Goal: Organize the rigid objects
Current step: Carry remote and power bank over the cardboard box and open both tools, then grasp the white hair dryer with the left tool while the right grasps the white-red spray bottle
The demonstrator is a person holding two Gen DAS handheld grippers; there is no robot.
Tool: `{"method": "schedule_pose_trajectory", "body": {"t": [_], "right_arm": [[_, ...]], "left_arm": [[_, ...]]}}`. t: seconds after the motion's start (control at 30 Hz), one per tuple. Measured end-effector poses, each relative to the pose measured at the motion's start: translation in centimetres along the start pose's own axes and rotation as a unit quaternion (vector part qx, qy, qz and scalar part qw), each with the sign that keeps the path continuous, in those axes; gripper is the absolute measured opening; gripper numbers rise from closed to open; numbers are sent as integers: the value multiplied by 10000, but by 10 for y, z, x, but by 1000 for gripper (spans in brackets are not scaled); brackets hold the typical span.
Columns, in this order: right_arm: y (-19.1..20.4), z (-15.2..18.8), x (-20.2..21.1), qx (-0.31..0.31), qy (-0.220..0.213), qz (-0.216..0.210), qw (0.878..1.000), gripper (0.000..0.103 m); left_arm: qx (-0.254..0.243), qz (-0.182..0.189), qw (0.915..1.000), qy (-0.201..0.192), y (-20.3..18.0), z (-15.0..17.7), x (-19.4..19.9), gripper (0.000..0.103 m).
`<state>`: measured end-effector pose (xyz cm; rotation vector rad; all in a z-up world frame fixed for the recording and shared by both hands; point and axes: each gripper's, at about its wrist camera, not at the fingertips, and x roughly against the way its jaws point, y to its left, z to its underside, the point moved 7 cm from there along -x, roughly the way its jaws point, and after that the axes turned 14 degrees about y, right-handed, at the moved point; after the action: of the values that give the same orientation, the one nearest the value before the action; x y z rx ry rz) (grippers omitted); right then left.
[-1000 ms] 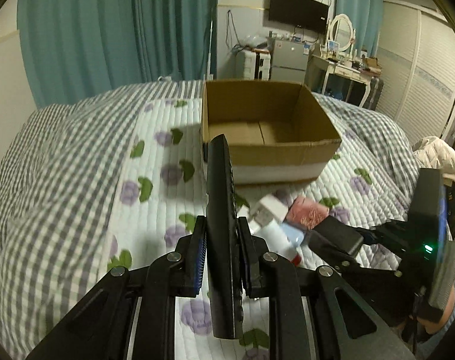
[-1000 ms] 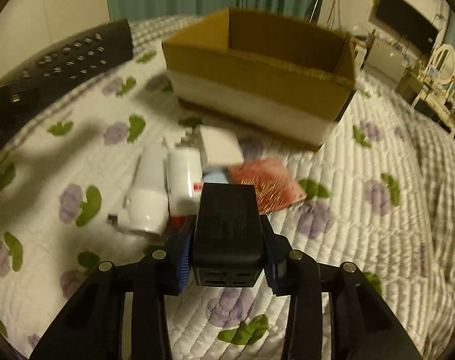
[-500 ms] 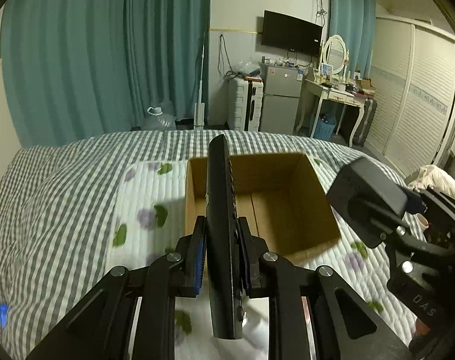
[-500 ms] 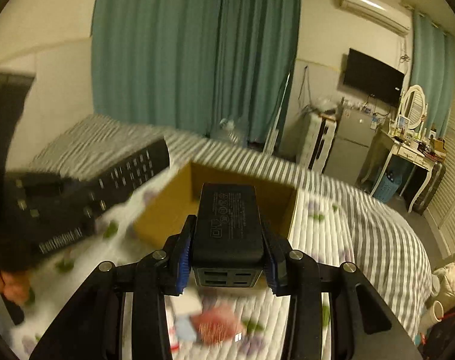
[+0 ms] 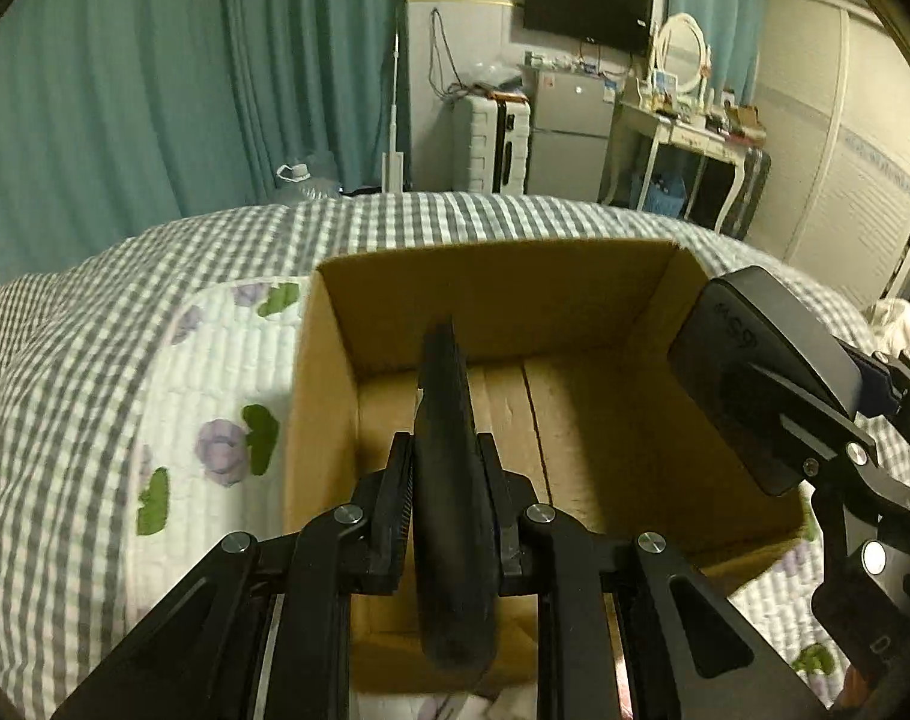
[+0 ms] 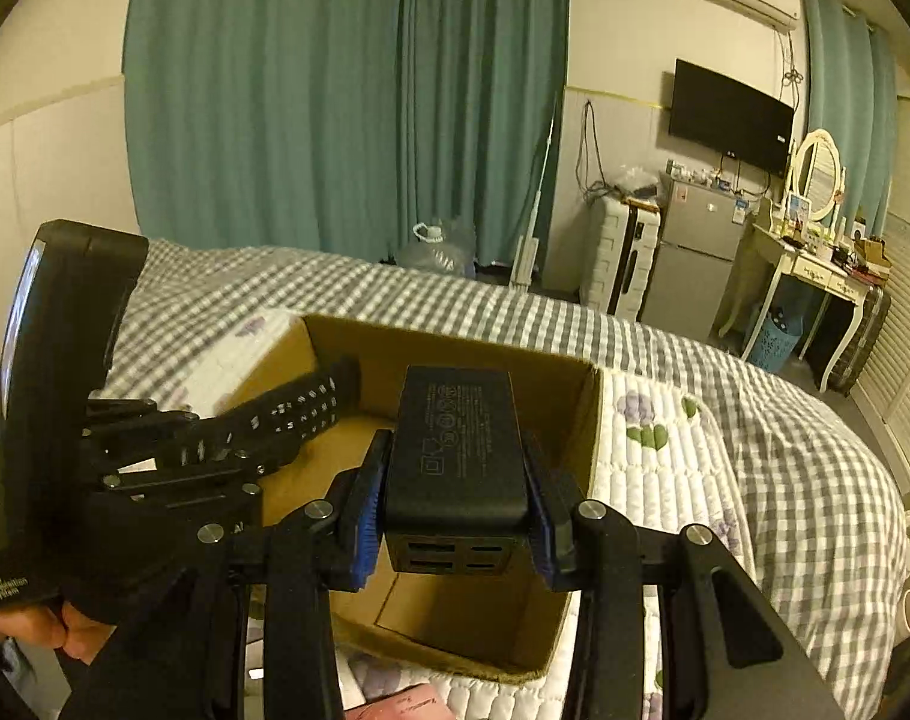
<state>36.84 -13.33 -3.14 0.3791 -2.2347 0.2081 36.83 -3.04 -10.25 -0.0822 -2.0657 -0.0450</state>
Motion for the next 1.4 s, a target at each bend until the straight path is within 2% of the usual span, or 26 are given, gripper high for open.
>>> {"method": "schedule_pose_trajectory", "body": {"t": [0.07, 0.23, 0.47, 0.63, 0.67, 0.73, 0.8, 0.87, 0.9, 0.93, 1.07, 1.13, 1.27, 1.33, 1.4], "right_arm": [[-2, -1, -10, -31, 44, -10, 10000, 39], [-10, 5, -22, -63, 57, 25, 10000, 39], [-18, 0, -32, -233, -8, 109, 9997, 39], [-26, -1, -43, -407, 117, 146, 9990, 40], [-26, 0, -42, -437, 131, 163, 9988, 42], [-29, -2, -33, -510, 28, 263, 9983, 66], [-31, -4, -15, -604, -178, 271, 9976, 68], [-32, -5, 4, -621, -242, 254, 9975, 68], [-32, -5, 13, -607, -259, 275, 9974, 69], [-32, -4, 23, -578, -274, 305, 9975, 70], [-27, 6, 65, -434, -339, 453, 9975, 74], [-22, 12, 88, -355, -395, 483, 9974, 75], [-14, 28, 129, -321, -461, 480, 9973, 87], [-8, 39, 148, -297, -466, 512, 9972, 93], [-4, 47, 159, -254, -453, 504, 9974, 94]], "left_arm": [[10, 15, 10000, -34, 0, -2, -6, 20], [70, -34, 9999, -130, 3, -9, -2, 29], [234, -18, 9995, -199, 14, -9, 13, 29], [215, -25, 9990, -379, 13, -11, 37, 29], [198, -29, 9989, -416, 13, -11, 42, 29], [177, -75, 9987, -475, 15, -11, 53, 29], [165, -121, 9983, -554, 16, -8, 67, 31], [159, -133, 9978, -625, 15, -5, 80, 38], [147, -136, 9974, -689, 15, -2, 91, 48], [141, -145, 9970, -741, 14, -1, 98, 54], [84, -160, 9959, -886, 11, 14, 130, 57], [79, -163, 9953, -946, 9, 24, 146, 73], [19, -230, 9941, -1061, 6, 43, 172, 81], [36, -268, 9936, -1099, 7, 55, 184, 93], [69, -307, 9925, -1183, 8, 69, 196, 97]]}}
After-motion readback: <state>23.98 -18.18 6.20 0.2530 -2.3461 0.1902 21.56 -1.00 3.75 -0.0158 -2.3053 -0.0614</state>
